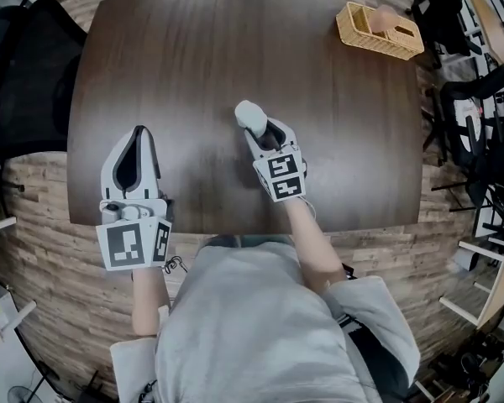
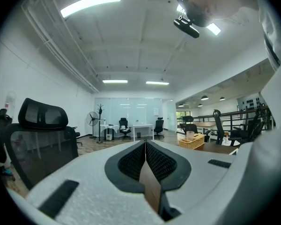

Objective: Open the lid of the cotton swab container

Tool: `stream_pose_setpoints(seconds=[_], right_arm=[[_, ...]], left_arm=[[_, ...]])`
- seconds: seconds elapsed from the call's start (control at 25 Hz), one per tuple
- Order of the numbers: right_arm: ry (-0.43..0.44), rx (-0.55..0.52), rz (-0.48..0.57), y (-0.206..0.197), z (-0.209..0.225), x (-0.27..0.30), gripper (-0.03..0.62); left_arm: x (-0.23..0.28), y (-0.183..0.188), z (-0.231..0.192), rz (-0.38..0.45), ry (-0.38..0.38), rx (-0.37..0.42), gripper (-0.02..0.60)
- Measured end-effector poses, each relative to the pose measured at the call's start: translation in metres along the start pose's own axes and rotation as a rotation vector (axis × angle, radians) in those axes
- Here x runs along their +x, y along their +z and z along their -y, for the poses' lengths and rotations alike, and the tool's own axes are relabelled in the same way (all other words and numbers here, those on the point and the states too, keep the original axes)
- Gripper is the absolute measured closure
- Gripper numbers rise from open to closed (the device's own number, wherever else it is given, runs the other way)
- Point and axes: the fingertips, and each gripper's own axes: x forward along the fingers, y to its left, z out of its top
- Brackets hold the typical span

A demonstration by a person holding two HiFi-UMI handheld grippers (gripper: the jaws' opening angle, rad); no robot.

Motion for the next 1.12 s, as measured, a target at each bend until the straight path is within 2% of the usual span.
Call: stream_pose_setpoints(seconds=[0.2,0.48,0.8,0.88,0.96,1.12], right_arm=[[0.073,0.031,0.074,0.038,-0.011,-0.033,0.402],[0.109,-0.027,0.217,0.096,-0.024,-0.083,0.402],[0.212,-0.063,0.269,0.133,-0.054,-0.134,0.402],[0.229,-0.088,0.266,0.135,-0.062,-0.143,0.402],[0.242,-0.109,0.263,0.134,-0.069,-0.151,0.402],[0.273,-0.152,0.268,0.132,-0.083,-0.167,0.402]], left_arm=[[0.001,0.007,0.017,0.015,-0.089,0.028,0.571],[-0.003,0.019,0.037,0.057,-0.208,0.009,0.569],[-0.016,0.046,0.063,0.128,-0.424,0.005,0.568],[-0.022,0.05,0.072,0.141,-0.495,0.029,0.548],[-0.029,0.052,0.085,0.147,-0.575,0.063,0.492],[-0.043,0.053,0.111,0.137,-0.732,0.108,0.433]])
